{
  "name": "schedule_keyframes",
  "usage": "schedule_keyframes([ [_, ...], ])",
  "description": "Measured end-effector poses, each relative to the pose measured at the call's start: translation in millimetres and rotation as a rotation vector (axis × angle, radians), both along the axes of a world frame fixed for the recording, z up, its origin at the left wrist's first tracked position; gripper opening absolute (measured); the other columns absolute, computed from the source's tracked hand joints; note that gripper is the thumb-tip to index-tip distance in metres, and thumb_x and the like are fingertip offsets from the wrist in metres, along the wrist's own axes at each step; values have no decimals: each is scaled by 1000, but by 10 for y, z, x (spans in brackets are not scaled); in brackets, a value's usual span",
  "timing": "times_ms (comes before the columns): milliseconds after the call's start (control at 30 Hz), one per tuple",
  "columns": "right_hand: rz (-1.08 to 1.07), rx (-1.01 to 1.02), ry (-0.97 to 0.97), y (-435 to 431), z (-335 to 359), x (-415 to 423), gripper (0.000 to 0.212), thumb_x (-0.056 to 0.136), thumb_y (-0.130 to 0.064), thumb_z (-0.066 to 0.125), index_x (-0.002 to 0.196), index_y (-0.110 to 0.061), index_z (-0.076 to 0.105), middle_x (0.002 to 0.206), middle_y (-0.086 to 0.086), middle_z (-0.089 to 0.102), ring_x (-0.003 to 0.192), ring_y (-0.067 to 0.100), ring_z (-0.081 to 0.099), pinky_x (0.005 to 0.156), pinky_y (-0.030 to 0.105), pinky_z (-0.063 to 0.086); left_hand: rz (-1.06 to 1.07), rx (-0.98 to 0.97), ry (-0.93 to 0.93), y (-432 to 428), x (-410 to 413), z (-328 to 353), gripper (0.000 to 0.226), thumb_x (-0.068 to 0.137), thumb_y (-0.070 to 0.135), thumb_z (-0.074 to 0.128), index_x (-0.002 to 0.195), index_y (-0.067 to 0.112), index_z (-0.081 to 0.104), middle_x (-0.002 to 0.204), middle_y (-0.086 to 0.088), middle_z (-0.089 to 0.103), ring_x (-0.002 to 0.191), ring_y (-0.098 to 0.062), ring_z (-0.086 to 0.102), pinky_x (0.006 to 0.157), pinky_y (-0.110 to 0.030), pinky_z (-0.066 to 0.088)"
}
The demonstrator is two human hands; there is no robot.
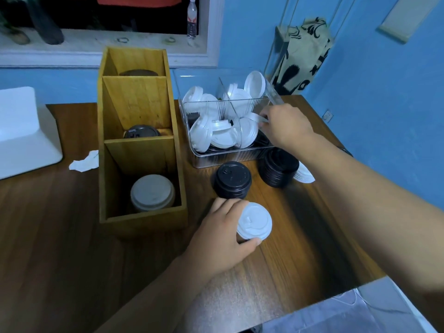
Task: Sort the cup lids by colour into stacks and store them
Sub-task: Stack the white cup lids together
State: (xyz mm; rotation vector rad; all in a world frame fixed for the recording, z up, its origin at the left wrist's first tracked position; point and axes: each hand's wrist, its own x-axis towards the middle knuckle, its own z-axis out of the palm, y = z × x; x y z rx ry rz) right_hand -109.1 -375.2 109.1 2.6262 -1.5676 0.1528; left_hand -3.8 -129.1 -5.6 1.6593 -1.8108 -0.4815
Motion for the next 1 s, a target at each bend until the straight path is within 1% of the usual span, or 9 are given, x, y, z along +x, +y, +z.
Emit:
schedule_keyframes([
  [100,30,-6,-72,20,49,-30,19,98,-33,57,105,-15,62,99,12,64,81,36,59,67,41,51,-2,5,-2,1,7,3,74,78,60,69,141,28,48,137,22,48,131,-3,35,109,-28,39],
  [200,82,-120,-214,221,162,-184,20,98,-32,59,109,-15,61,101,7,64,88,32,60,70,38,47,-1,15,-4,3,14,-4,76,77,60,70,142,28,47,138,23,47,131,-3,34,110,-28,39],
  [300,213,-220,-355,758,149,-549,23,101,-30,59,118,-16,60,113,2,64,94,25,62,75,40,51,-4,26,-11,-3,23,3,78,77,60,72,143,29,45,138,23,46,131,-3,34,110,-27,38],
  [367,277,-194,-408,1202,10,-861,21,101,-28,61,119,-16,63,116,-2,65,90,18,62,71,36,53,-6,29,-13,-3,26,12,78,76,59,73,143,30,45,138,23,46,131,-2,33,109,-26,37],
  [500,311,-143,-308,1780,-534,-1463,23,102,-31,58,116,-17,69,121,-8,67,101,12,69,71,27,58,-11,32,-10,7,19,22,77,76,58,75,141,33,44,135,25,45,129,0,33,106,-23,37],
  [633,270,-57,-277,1947,-952,-1755,21,102,-32,60,117,-21,69,127,-13,64,106,12,69,73,34,60,-7,40,-6,10,-3,35,78,75,56,79,141,36,42,134,26,46,126,4,33,103,-19,34],
  [767,223,52,-437,1931,-936,-1753,28,94,-27,71,121,-23,67,131,-13,60,108,3,60,86,31,55,-6,38,21,17,-13,67,77,73,55,81,138,38,45,132,26,48,122,3,39,101,-18,35],
  [867,128,105,-543,1886,-913,-1673,41,92,-37,73,130,-29,61,136,-13,56,112,6,53,93,32,48,13,37,56,18,-7,81,75,71,54,83,135,40,46,127,28,48,118,4,44,97,-15,37],
  [1000,111,271,-465,1801,-939,-1582,66,87,-51,72,146,-36,45,151,-13,45,140,11,36,114,36,34,82,35,135,18,17,98,71,70,54,84,130,37,51,121,27,50,113,8,48,90,-11,42],
])
